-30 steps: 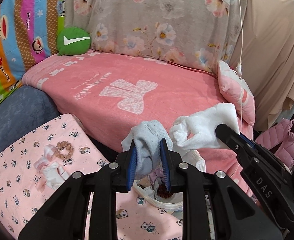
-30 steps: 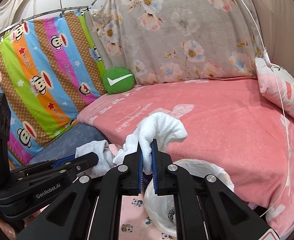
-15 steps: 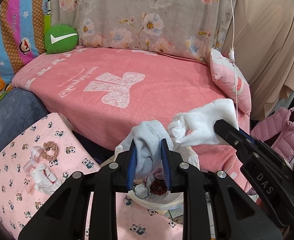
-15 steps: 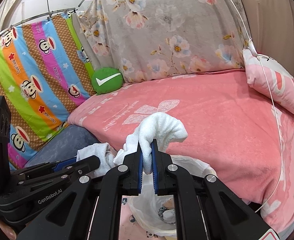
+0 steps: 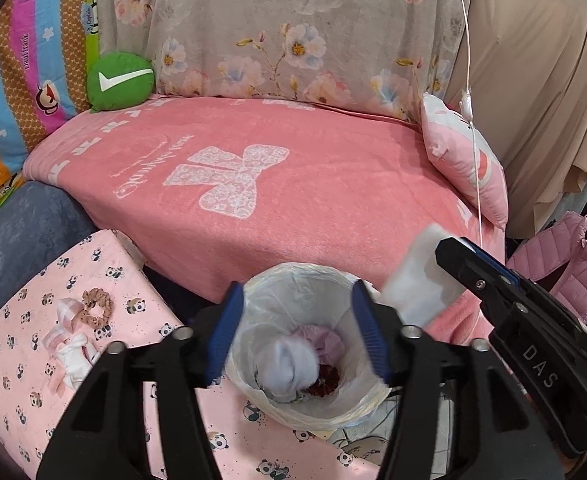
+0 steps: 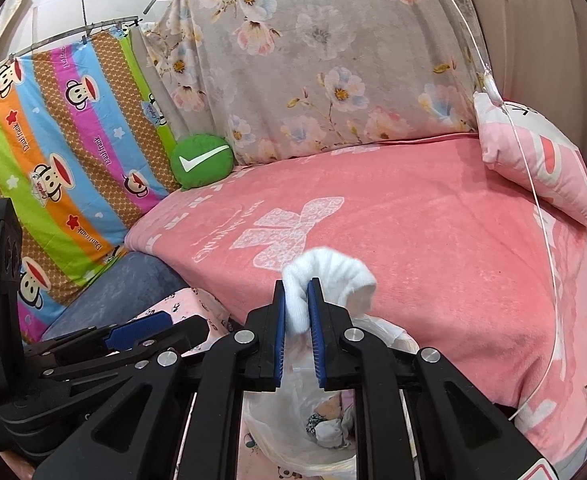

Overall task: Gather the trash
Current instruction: 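Open both tools over the bin to drop the socks, then move both tools back over the remaining white sock and packets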

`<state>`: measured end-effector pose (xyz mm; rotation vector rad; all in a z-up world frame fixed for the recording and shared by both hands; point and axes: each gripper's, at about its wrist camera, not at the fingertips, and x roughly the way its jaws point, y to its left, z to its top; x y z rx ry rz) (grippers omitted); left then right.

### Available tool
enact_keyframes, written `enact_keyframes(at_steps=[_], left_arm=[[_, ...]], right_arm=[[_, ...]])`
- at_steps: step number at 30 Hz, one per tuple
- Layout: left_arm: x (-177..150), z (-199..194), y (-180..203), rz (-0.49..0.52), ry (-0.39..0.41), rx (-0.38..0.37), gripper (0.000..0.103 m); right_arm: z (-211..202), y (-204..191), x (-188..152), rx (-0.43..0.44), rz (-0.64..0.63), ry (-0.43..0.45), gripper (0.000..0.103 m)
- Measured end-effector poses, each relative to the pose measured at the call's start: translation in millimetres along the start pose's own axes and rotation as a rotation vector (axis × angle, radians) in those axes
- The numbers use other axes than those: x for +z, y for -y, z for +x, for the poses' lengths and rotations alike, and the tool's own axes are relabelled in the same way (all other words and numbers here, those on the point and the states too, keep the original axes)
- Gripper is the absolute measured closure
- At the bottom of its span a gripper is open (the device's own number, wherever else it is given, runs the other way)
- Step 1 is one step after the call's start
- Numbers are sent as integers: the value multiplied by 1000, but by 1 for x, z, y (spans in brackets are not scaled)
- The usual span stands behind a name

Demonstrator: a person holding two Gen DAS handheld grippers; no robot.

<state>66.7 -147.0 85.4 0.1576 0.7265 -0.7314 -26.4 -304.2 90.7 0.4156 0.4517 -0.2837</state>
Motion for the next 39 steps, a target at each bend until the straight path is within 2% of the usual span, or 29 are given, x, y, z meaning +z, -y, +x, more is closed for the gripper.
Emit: enact_keyframes(at_steps=[3,10,23,39], left_arm=[[0,0,-3,-11,1,5,43],[0,-2,-10,-34,4,11,42],[-8,-14,-35,-88,19,35,42],[-24,-32,-93,-201,36,100,42]], right_arm=[[-2,0,0,-3,6,9,81],[-3,0,0,1,1,9,77],[0,-19,-5,28,-37,-9,75],[16,-78,-26,90,-125,-66,70]])
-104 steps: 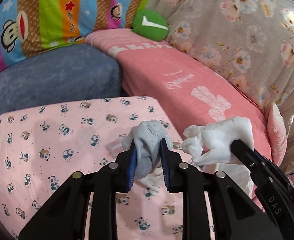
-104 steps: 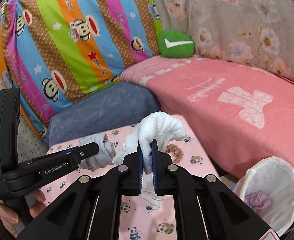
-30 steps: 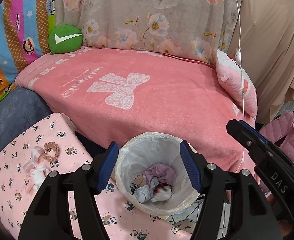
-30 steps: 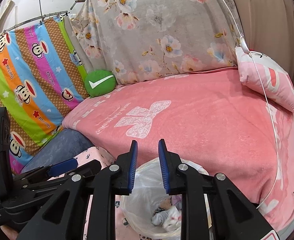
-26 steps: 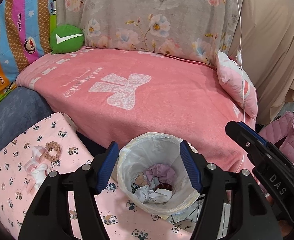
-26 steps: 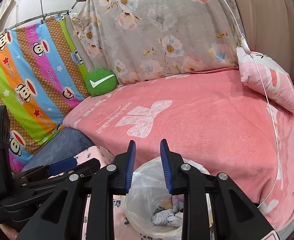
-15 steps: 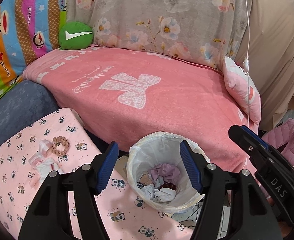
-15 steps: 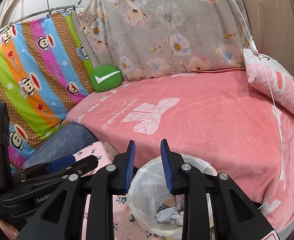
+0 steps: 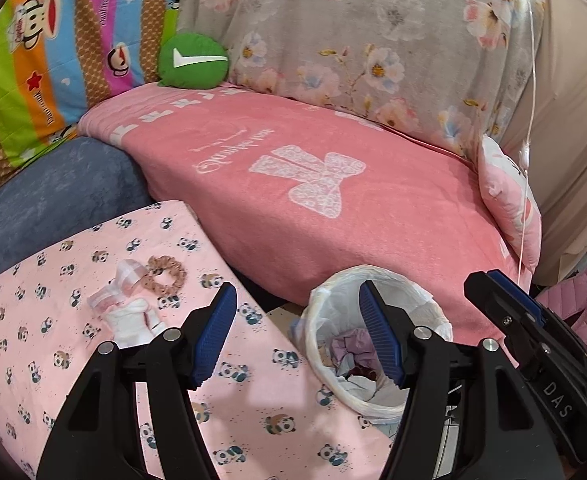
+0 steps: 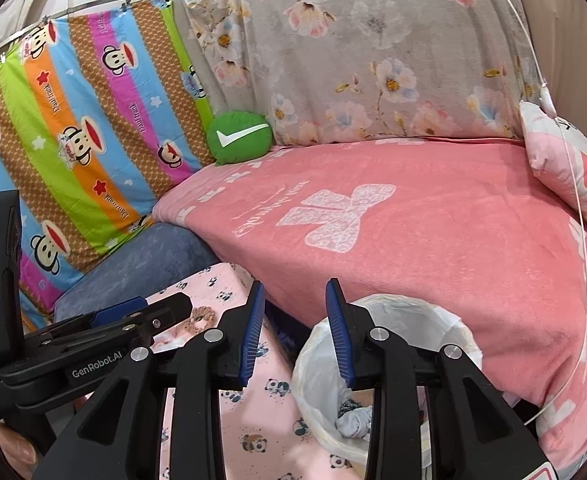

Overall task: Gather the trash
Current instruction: 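Move both tools back over the remaining white sock and packets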

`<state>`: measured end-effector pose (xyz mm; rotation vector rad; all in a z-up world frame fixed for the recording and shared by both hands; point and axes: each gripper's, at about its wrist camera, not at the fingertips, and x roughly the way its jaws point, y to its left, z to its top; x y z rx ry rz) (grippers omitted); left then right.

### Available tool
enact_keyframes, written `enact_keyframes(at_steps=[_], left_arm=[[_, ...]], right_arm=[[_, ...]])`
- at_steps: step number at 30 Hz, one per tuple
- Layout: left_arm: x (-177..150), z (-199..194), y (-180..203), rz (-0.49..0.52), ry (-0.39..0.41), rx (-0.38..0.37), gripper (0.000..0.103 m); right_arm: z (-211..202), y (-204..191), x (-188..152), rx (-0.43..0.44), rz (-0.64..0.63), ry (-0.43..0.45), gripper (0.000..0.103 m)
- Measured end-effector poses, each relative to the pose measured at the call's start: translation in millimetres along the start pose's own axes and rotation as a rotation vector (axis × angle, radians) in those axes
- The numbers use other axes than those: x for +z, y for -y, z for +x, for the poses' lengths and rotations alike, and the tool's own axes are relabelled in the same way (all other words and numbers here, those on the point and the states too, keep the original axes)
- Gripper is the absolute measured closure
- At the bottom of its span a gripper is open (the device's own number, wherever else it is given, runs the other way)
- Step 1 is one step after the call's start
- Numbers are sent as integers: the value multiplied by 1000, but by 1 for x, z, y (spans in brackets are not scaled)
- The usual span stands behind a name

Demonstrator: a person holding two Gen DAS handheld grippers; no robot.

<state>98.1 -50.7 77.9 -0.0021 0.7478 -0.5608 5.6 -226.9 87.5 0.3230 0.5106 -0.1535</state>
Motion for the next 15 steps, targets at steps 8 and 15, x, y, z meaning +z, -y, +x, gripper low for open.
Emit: enact_keyframes(at_steps=[8,15], left_arm=[[-6,-7,-41,-67,2,35,42],[-16,-10,-90,-153,-11,71,41]], right_arm=[[16,-38,-9,35,-53,-35,70],[36,-79,-25,79,-108,-91,69]])
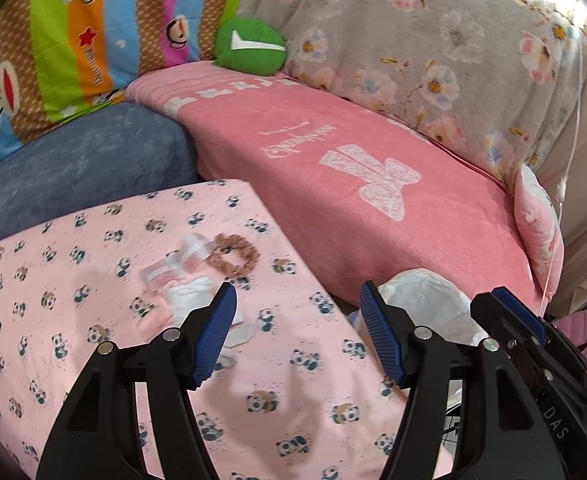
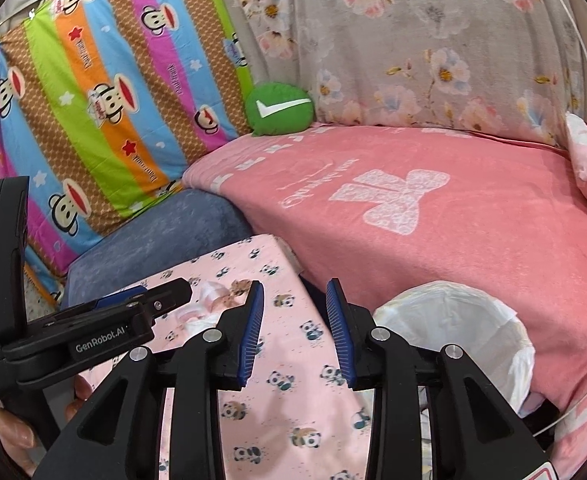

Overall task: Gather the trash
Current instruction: 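Move both tools back over the remaining white sock and packets, then grasp the pink tissue with the left tool while the right tool grasps the white sock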

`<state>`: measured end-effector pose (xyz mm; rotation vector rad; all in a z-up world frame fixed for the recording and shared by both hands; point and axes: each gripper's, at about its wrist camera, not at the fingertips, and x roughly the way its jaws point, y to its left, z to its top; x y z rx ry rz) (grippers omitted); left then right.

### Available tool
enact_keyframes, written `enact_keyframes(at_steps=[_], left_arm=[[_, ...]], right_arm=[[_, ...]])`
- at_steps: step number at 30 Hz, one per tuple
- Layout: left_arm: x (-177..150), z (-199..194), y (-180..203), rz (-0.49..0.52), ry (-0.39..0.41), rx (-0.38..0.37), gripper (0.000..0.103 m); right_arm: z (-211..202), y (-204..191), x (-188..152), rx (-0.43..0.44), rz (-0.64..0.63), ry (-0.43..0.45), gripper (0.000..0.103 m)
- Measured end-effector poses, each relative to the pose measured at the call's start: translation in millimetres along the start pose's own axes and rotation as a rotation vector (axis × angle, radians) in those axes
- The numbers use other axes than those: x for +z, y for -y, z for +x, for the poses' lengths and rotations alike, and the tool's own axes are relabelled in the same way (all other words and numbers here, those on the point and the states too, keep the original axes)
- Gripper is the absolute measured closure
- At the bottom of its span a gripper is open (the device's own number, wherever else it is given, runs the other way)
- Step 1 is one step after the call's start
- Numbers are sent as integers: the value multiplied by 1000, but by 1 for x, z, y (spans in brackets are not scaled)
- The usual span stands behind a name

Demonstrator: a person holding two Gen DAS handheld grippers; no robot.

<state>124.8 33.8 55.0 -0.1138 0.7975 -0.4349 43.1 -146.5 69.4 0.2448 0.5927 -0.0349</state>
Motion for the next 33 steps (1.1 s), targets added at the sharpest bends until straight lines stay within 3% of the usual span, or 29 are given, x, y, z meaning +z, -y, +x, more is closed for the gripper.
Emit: enact_keyframes(at_steps=[6,16,24,33], left_arm=[[-12,3,-52,-87,-28,60,38],[-38,20,-124,-188,-106,156,38],[-50,41,-157,-222,-165,191,38],[-50,66,-171,-228,-210,174,36]], right_arm=[[26,-37,-14,40,-46,-63,62],[95,-103,-52,104,-121,-218,62],[150,-133,-76,106,-172,-302,61],[199,-138,-89,87,-178,-360,61]])
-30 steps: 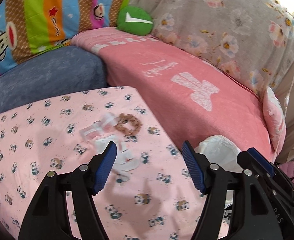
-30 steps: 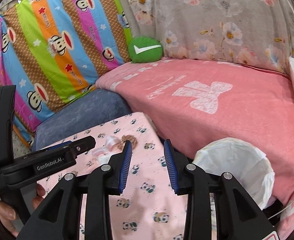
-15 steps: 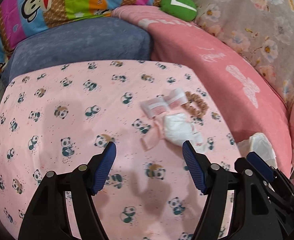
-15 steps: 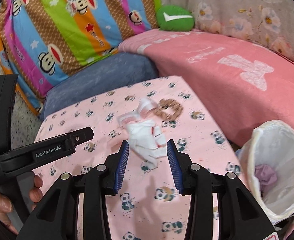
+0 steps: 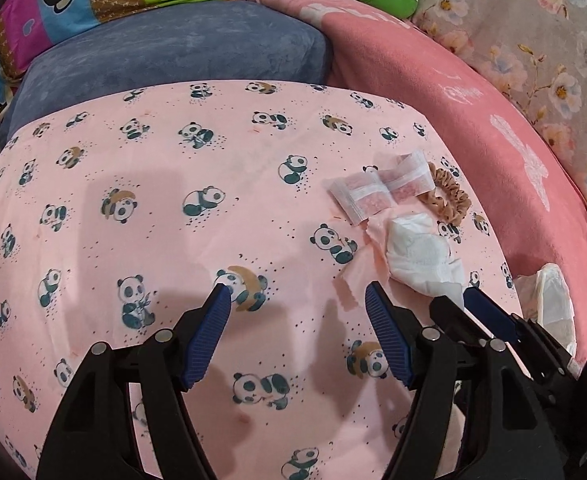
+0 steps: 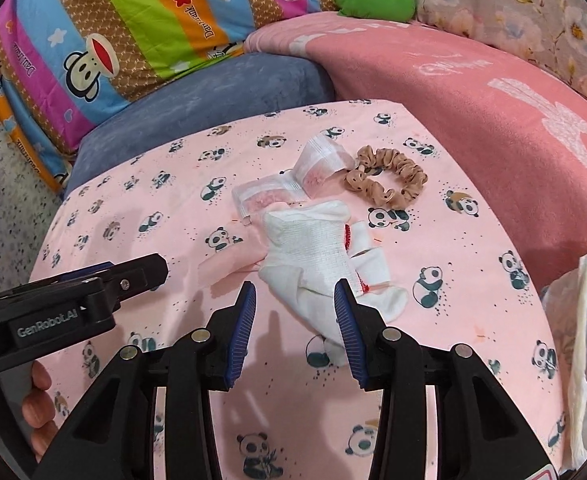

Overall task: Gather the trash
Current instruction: 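Grasp the pink tissue with the left tool while the right tool grasps the white sock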

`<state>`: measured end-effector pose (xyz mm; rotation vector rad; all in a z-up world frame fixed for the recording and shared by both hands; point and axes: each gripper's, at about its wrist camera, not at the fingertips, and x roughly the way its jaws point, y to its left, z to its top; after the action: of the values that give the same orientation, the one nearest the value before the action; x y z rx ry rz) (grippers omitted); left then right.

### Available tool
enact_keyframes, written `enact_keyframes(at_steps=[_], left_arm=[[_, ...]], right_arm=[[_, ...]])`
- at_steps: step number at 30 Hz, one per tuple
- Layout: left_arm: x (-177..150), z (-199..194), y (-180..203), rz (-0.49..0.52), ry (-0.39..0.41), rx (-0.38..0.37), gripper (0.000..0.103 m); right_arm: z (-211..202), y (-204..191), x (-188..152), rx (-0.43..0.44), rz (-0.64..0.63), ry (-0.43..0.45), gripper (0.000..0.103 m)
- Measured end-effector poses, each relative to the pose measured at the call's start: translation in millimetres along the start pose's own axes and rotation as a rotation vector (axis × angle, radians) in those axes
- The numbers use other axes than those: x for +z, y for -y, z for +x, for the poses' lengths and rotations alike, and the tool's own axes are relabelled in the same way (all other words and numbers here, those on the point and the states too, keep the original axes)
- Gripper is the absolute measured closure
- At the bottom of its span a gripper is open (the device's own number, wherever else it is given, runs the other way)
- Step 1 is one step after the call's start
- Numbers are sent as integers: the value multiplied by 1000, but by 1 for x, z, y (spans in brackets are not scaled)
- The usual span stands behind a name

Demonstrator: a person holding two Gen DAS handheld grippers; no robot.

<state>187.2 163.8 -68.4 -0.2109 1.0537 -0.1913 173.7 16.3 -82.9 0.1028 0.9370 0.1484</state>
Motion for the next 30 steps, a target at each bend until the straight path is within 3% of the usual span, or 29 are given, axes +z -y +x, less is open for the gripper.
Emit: enact_keyframes(at_steps=[3,6,7,13,16,21,30], left_arm=[[4,9,8,22,-10,-14,36],[9,19,16,43,-24,-26,36],[10,23,19,49,-28,-33,36],[12,42,37,97,-60,-49,37],[10,45,43,122,-59,-40,47],[10,47,50,143,-89,-57,94],[9,12,73,170,-25,-66,100]], right_arm=[[8,7,1,3,21,-7,66],[11,15,1,5,42,-4,87],[11,17,1,6,46,-2,90],[-2,32,5,6,89,34,93],[-11,37,8,3,103,54,93],[-28,47,12,3,126,82,93],[-74,63,16,-1,153,166,94]])
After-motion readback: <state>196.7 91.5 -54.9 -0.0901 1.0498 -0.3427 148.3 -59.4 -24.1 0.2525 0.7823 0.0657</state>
